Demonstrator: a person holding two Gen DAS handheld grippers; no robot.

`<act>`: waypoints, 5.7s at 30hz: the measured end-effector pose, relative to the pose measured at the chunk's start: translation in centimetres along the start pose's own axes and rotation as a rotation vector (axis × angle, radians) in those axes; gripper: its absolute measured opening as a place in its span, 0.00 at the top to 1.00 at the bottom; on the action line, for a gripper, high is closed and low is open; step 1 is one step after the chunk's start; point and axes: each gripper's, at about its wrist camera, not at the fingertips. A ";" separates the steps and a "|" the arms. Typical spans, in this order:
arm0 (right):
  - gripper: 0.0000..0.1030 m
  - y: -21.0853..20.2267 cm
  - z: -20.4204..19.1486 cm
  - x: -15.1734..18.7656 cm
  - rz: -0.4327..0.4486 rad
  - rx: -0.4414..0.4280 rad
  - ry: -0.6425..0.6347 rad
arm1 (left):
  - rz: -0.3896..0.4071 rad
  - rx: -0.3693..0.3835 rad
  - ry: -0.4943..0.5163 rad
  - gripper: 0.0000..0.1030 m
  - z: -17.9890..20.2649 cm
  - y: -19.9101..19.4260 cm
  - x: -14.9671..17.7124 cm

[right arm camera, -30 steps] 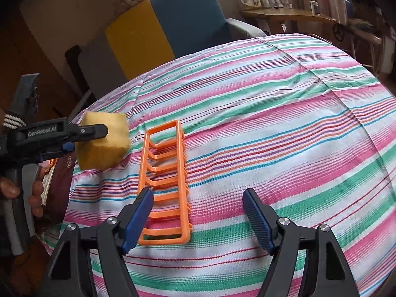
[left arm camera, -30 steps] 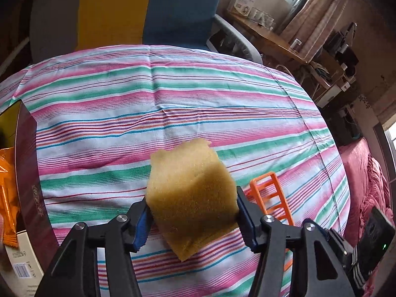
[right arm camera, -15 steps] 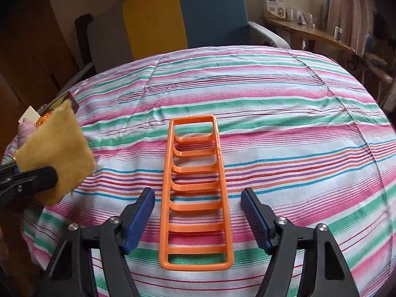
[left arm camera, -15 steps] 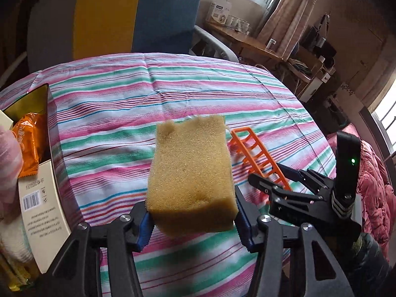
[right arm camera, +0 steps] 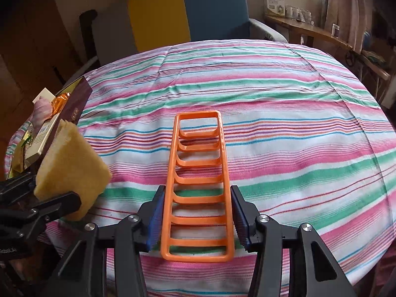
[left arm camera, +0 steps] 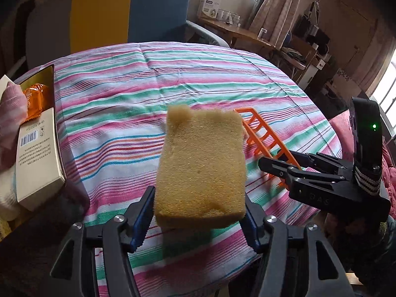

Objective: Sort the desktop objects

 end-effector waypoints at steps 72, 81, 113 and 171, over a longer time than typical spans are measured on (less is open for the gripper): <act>0.52 -5.6 -24.3 -10.9 0.243 -0.269 -0.290 | 0.357 -0.605 -0.151 0.46 -10.2 -19.6 -1.7; 0.52 -3.4 -29.9 -13.1 0.239 -0.280 -0.347 | 0.346 -0.652 -0.199 0.46 -15.6 -20.3 -2.3; 0.47 -4.2 -29.5 -10.5 0.152 -0.399 -0.353 | 0.334 -0.670 -0.344 0.21 -19.1 -19.7 -0.6; 0.28 -7.4 -21.6 -3.3 0.096 -0.420 -0.216 | 0.379 -0.821 -0.251 0.22 0.0 -23.5 0.2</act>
Point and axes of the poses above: each gripper's, at about its wrist camera, not at the fingertips, and y roughly the way its jaws point, z to its right, x to its underside, and after that the axes turned 14 degrees about x, right-handed
